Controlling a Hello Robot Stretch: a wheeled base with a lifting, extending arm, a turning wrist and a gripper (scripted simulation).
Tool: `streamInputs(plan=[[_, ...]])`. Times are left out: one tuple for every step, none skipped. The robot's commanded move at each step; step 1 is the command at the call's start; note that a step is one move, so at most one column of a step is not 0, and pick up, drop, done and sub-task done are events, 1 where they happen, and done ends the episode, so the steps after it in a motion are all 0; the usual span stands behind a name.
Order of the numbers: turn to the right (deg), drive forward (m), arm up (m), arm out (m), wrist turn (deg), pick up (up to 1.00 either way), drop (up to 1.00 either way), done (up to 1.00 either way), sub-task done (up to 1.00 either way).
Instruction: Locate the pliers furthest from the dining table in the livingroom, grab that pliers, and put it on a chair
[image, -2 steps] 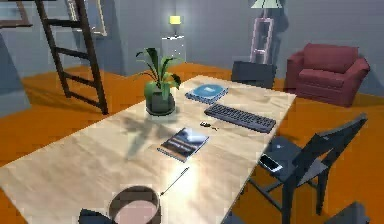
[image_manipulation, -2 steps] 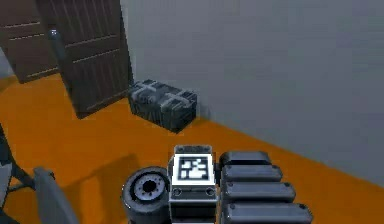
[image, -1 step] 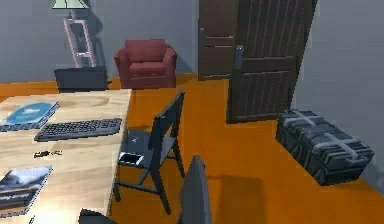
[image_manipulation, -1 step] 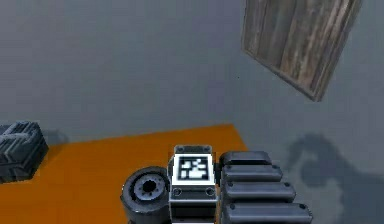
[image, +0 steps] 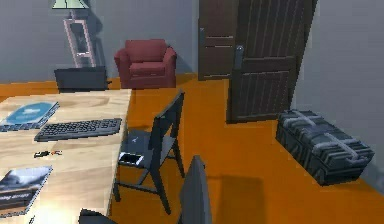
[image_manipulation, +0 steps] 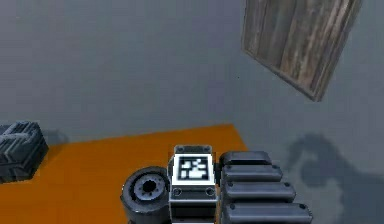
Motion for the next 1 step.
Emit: streamInputs(plan=[[-24.0,0.0,0.0,0.0,0.0,0.0,0.0,0.0,0.0]])
